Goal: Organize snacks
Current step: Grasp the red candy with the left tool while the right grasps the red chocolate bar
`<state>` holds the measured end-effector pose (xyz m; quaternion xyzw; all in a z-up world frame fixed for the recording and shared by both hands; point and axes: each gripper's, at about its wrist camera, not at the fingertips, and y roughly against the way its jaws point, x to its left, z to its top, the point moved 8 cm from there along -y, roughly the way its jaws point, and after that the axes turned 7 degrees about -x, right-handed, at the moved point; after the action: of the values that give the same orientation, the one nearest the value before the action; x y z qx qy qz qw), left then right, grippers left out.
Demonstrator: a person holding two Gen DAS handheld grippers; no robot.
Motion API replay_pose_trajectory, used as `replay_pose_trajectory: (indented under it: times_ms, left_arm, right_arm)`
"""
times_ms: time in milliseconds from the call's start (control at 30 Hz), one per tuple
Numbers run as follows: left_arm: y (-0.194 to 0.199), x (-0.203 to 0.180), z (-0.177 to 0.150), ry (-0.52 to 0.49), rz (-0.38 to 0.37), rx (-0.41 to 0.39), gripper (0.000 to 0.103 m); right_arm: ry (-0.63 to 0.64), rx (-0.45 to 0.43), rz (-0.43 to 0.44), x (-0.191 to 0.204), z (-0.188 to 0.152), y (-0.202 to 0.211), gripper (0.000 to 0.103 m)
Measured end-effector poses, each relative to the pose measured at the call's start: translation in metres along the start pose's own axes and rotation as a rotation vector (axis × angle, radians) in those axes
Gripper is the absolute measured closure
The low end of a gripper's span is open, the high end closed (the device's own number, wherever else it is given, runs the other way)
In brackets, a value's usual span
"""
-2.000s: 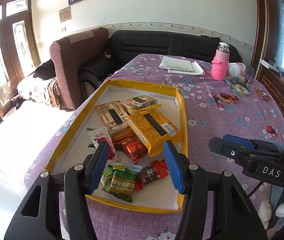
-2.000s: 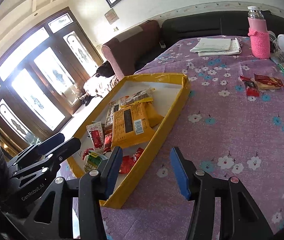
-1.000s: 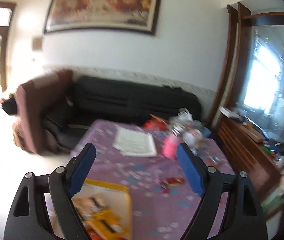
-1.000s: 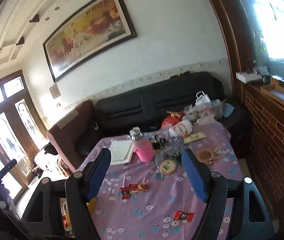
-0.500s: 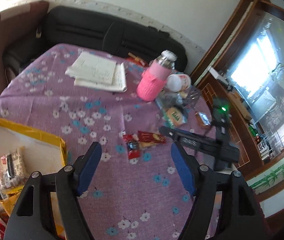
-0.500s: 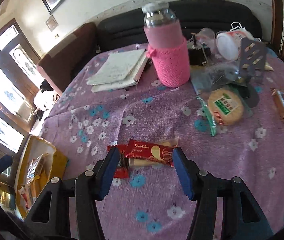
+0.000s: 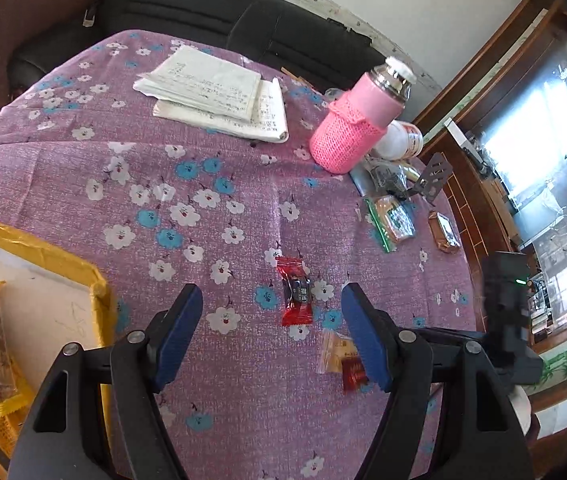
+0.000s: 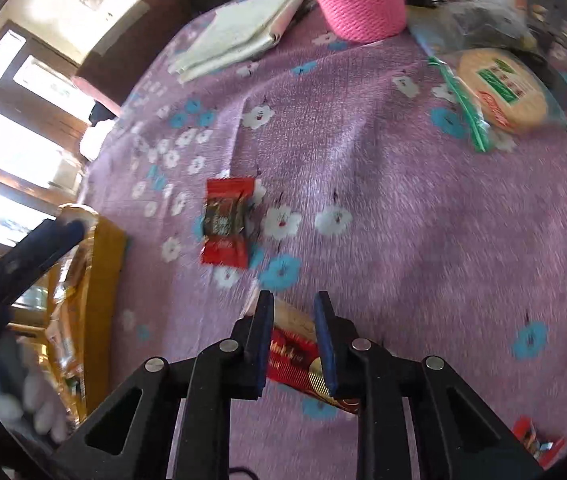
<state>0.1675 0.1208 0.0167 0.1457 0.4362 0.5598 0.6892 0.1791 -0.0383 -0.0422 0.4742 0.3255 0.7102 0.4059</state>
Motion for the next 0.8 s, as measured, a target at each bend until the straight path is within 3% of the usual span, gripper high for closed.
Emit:
replay_pose_trajectory:
  times_ms: [100,233,367,500,567,600,700,800]
  left_arm:
    - [-0.017,-0.011,-0.011,-0.007,-0.018,0.051,0.032]
    - [-0.046,-0.024,-0.023,-0.041,-0.014,0.097,0.032]
    - [-0.072,-0.035,-0.030,-0.081,0.001,0.121,0.032]
    - [-0.091,-0.044,-0.032,-0.160,0.042,0.115,0.035]
    - [-0.096,-0.048,-0.034,-0.206,0.056,0.129,0.079]
    - [-0.096,-0.049,-0.034,-0.224,0.064,0.123,0.084]
    - [-0.090,-0.050,-0.042,-0.278,0.061,0.130,0.084]
    - [-0.079,-0.049,-0.051,-0.300,0.053,0.150,0.084]
  right_arm:
    - [0.003,-0.130,-0.002,-0.005,-0.005,0.025,0.048]
    - [0.077,-0.213,0.067,0.012,-0.027,0.035,0.046]
    - [0.165,-0.258,0.066,0.026,-0.044,0.026,0.038]
    - [0.178,-0.267,0.068,0.026,-0.049,0.019,0.038]
    - [0.197,-0.246,0.068,0.031,-0.050,0.019,0.039]
    - [0.199,-0.232,0.075,0.031,-0.054,0.020,0.044]
    - [0.230,-0.158,0.089,0.036,-0.071,0.017,0.061]
    - [0.276,-0.126,0.073,0.037,-0.090,0.018,0.058]
